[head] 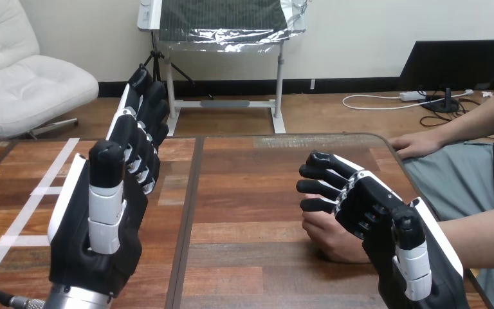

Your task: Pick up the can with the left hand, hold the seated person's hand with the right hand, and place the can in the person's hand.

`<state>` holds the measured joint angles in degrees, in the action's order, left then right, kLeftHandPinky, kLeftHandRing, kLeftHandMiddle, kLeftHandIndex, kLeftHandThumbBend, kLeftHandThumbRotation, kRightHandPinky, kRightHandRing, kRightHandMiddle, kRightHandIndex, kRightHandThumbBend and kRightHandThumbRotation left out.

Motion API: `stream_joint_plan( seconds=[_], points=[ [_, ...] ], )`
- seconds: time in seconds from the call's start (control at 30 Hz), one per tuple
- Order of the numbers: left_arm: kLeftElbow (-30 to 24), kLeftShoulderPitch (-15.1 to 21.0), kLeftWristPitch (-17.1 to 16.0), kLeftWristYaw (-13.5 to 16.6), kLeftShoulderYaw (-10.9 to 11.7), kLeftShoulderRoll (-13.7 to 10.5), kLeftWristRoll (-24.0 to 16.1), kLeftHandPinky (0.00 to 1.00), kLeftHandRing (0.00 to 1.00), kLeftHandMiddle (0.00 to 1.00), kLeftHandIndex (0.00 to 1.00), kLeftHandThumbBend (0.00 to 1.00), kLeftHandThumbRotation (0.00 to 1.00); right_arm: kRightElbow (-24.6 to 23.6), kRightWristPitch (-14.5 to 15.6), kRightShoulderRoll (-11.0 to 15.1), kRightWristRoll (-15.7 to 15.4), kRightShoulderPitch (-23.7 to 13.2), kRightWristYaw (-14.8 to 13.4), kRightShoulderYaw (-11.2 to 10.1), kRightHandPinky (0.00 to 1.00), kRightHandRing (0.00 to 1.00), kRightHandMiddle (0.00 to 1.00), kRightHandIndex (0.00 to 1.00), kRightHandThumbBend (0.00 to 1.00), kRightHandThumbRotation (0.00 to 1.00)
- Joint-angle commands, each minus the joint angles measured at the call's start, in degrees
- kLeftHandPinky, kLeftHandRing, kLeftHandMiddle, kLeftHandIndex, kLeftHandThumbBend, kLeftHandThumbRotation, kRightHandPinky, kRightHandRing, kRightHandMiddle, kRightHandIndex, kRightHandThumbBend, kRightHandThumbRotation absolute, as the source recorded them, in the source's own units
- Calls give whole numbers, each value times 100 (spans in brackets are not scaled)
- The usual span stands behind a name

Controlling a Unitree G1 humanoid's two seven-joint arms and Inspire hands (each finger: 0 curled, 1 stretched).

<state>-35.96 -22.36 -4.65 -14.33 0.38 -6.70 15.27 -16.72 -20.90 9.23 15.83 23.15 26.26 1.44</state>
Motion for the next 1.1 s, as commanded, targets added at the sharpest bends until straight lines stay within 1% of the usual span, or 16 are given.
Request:
stream_joint_plan(
  seconds=[0.0, 0.33, 1.07],
  points=[
    [-9, 318, -26, -19, -11, -31, 42, 100, 100, 100, 100, 94, 100, -81, -75, 6, -1, -287, -60, -44, 74, 80, 83, 83, 93, 97],
    [-13, 321, -10, -44, -1, -40, 108, 100, 100, 100, 100, 93, 100, -92, -76, 7, -17, -289, -73, -33, 74, 80, 83, 83, 93, 97],
    [53, 375, -59, -5, 34, -12, 62, 100, 100, 100, 100, 92, 100, -96, -72, 11, -4, -279, -72, -23, 74, 80, 83, 83, 93, 97]
  ],
)
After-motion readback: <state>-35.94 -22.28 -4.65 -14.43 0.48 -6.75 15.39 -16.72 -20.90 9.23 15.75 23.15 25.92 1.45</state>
